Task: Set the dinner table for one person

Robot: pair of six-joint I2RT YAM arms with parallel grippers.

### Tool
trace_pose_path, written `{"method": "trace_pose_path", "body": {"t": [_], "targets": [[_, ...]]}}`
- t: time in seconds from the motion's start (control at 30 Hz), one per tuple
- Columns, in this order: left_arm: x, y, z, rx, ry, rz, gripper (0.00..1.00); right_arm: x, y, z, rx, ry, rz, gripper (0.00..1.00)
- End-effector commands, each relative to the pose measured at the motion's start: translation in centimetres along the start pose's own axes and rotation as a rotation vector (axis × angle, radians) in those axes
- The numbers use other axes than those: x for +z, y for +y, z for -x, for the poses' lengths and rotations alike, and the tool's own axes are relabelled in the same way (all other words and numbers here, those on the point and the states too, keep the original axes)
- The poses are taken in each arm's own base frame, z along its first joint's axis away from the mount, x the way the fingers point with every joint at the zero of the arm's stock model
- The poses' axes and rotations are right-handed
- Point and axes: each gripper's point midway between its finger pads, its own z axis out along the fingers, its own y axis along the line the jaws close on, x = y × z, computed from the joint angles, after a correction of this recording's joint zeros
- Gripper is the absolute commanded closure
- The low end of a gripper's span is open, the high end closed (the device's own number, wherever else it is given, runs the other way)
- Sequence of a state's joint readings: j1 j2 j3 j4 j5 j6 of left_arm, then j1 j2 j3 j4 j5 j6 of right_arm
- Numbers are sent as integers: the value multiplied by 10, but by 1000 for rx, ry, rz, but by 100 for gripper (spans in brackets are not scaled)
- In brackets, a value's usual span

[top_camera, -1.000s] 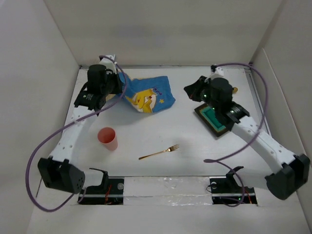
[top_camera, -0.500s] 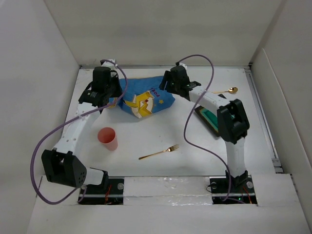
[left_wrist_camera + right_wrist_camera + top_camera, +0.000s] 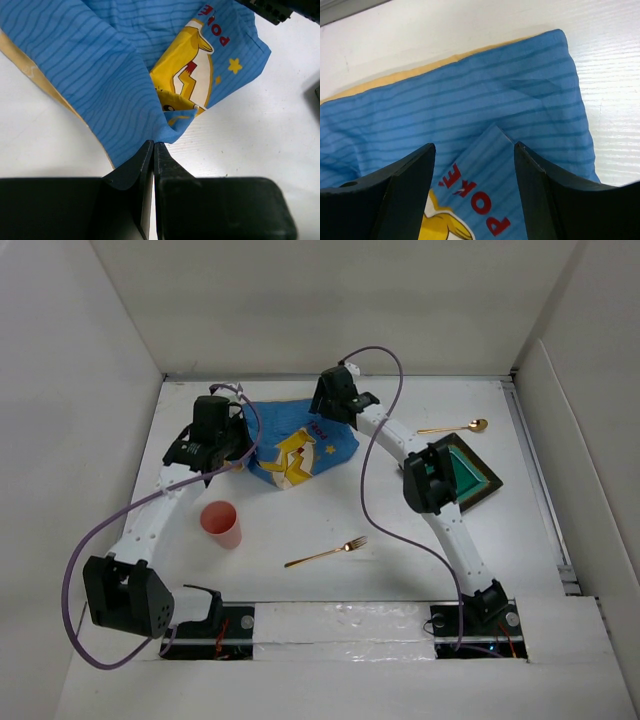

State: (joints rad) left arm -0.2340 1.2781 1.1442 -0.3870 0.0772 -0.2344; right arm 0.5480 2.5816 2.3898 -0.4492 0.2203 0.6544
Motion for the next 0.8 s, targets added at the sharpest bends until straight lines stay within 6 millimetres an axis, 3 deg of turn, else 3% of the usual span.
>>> {"method": "trace_pose_path", "body": {"t": [0.0, 0.27, 0.4, 0.57, 0.7, 0.77], "targets": [[-15, -7, 6, 8, -38, -37, 100, -2, 2, 9, 12, -31, -31, 31], [-21, -11, 5, 19, -49, -68, 100, 4, -1, 3, 22, -14, -52, 35], [-19, -14, 3, 17, -45, -87, 100, 5, 2, 0, 24, 2, -33, 49], [-19, -11, 0, 21, -45, -77, 100, 6, -1, 2, 30, 4, -30, 56], [-20, -11, 3, 22, -55, -74, 100, 5, -4, 2, 31, -1, -38, 72], [-21, -11, 3, 21, -54, -74, 100, -1, 4, 8, 30, -30, -24, 80]]}}
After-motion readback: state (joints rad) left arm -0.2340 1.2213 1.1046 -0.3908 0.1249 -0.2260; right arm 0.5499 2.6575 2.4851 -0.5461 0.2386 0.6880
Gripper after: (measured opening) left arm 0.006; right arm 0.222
